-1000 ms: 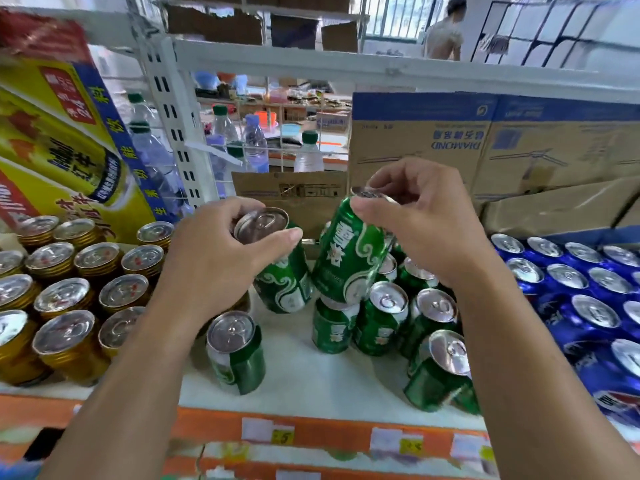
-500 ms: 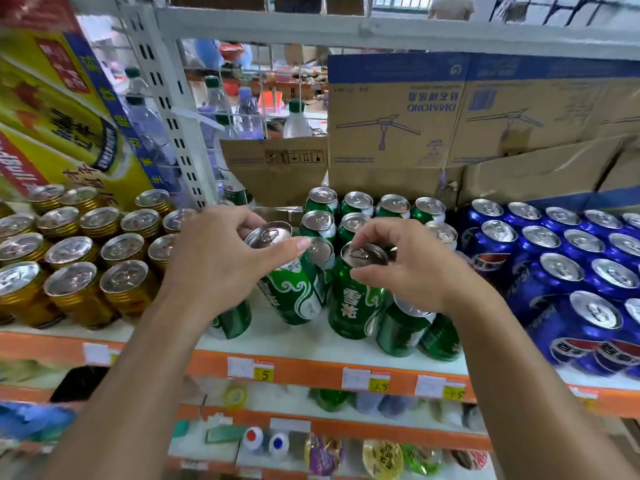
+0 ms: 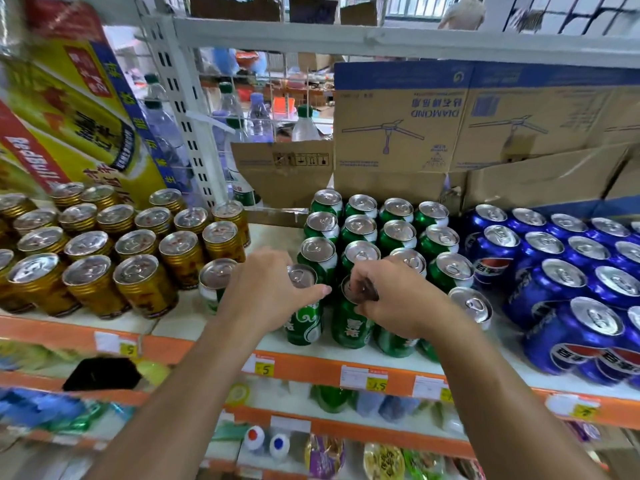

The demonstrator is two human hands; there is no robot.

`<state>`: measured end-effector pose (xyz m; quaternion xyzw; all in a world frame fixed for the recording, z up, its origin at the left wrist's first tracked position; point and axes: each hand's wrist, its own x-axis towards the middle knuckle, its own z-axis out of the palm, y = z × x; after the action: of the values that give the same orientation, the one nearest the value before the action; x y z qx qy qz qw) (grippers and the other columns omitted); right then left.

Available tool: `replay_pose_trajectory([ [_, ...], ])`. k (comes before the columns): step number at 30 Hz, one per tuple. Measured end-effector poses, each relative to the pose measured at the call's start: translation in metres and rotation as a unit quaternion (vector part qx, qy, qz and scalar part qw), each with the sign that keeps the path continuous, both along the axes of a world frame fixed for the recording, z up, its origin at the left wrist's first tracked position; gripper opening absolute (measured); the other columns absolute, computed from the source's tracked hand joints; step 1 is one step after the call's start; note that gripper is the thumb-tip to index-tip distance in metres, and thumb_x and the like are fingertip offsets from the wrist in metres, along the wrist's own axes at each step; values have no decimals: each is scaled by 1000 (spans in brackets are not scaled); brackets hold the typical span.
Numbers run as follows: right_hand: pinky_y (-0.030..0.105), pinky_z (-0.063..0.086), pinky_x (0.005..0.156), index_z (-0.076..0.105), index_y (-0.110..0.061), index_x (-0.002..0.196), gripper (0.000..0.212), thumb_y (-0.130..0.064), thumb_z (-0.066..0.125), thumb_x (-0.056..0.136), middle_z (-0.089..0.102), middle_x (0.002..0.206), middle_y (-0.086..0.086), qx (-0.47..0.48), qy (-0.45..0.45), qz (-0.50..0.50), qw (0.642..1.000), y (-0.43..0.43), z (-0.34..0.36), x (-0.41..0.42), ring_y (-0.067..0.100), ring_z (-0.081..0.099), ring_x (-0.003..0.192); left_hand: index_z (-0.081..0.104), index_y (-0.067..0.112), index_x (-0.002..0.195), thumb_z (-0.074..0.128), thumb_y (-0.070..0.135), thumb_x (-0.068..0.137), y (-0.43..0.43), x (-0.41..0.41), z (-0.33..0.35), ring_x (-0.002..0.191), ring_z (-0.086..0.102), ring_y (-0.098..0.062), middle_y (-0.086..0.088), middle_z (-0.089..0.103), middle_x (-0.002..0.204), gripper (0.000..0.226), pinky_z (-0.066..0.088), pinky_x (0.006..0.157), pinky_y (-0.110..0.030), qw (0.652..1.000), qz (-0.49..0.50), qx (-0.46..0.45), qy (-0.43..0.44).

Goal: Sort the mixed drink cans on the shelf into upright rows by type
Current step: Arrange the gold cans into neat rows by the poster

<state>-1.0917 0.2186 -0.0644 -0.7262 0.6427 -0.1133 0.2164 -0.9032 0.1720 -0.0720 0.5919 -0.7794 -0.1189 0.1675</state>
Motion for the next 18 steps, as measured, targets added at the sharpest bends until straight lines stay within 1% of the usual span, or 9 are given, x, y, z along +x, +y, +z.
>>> replay_pose_trajectory([
  [3, 24, 35, 58, 45, -34, 75, 31, -9, 62, 82, 49, 90, -4, 3, -6, -7, 1000, 1, -2, 2, 8, 43, 79, 54, 17, 80, 69, 71, 65, -1, -8, -11, 82, 52, -19, 1, 51, 87, 58, 31, 61, -32, 1000, -1, 8, -3],
  [5, 29, 41, 66, 50, -28, 86, 23, -10, 64, 80, 51, 91, -5, -7, -4, -10, 1000, 2, -1, 4, 15, 44, 88, 56, 17, 91, 68, 73, 65, 0, -12, -15, 84, 49, -17, 2, 50, 92, 62, 33, 64, -31, 1000, -2, 9, -8],
  [6, 33, 45, 71, 52, -24, 93, 23, -14, 67, 79, 52, 94, -4, -15, 3, -16, 1000, 1, -2, 6, 18, 45, 93, 56, 18, 92, 67, 73, 64, 0, -12, -16, 84, 49, -17, 2, 50, 93, 63, 34, 65, -31, 1000, -5, 8, -7],
  [7, 37, 47, 76, 52, -22, 99, 29, -21, 71, 78, 52, 99, -3, -22, 10, -26, 999, 2, -2, 8, 20, 45, 96, 57, 18, 91, 66, 74, 64, -1, -11, -17, 84, 49, -16, 3, 50, 92, 63, 35, 65, -31, 1000, -12, 11, -2],
  [9, 42, 49, 79, 51, -20, 106, 41, -35, 75, 77, 53, 104, -2, -32, 19, -60, 997, 3, -4, 12, 20, 45, 98, 59, 20, 90, 64, 76, 63, -4, -2, -17, 83, 51, -13, 5, 52, 91, 62, 41, 66, -32, 998, -43, 52, 18],
  [11, 42, 50, 78, 50, -20, 106, 42, -39, 76, 78, 55, 102, -1, -44, 16, -83, 995, 4, -5, 13, 20, 48, 95, 62, 27, 96, 64, 76, 62, -8, 9, -15, 87, 55, -9, 9, 58, 95, 60, 48, 75, -34, 985, -105, 129, 36],
  [13, 37, 50, 73, 49, -23, 100, 37, -34, 76, 78, 57, 96, -2, -54, -1, -83, 995, 3, -4, 13, 19, 52, 88, 60, 35, 107, 70, 67, 62, -10, 18, -16, 95, 58, -7, 15, 63, 101, 57, 49, 82, -34, 975, -131, 172, 56],
  [15, 34, 48, 68, 48, -24, 96, 35, -29, 77, 78, 58, 92, -4, -47, -13, -79, 996, 2, -2, 13, 17, 54, 83, 58, 35, 111, 77, 56, 67, -11, 19, -21, 97, 58, -8, 15, 63, 104, 52, 49, 83, -32, 977, -106, 165, 85],
  [18, 34, 50, 67, 49, -25, 95, 33, -27, 78, 78, 58, 90, -5, -37, -18, -84, 996, 1, -1, 12, 16, 56, 80, 59, 35, 105, 78, 58, 64, -9, 13, -31, 95, 59, -9, 12, 64, 102, 51, 51, 82, -35, 979, -78, 134, 130],
])
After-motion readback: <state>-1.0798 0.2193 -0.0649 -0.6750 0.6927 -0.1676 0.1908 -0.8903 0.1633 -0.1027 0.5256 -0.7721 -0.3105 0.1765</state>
